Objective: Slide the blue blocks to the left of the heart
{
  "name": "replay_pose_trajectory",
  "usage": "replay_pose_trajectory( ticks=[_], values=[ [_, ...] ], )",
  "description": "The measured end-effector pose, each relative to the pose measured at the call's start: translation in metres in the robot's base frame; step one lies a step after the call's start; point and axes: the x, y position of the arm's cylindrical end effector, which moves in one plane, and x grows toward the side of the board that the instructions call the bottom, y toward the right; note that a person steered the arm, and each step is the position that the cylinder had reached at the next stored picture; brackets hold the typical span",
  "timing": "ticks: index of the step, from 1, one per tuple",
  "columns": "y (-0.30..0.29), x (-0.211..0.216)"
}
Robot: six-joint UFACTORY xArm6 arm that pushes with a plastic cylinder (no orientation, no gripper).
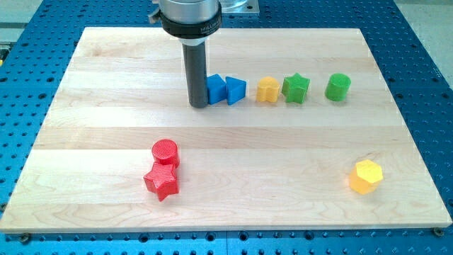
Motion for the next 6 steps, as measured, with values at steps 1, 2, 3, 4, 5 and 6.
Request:
replay_pose_trajectory(
  ticks=[1, 2, 3, 4, 5, 6],
  values=[
    [-0.026, -0.009],
    [-0.029, -0.052],
    [-0.007, -0.058],
    [0.016, -0.055],
    [0.016, -0.044],
    [0.017, -0.046]
  ],
)
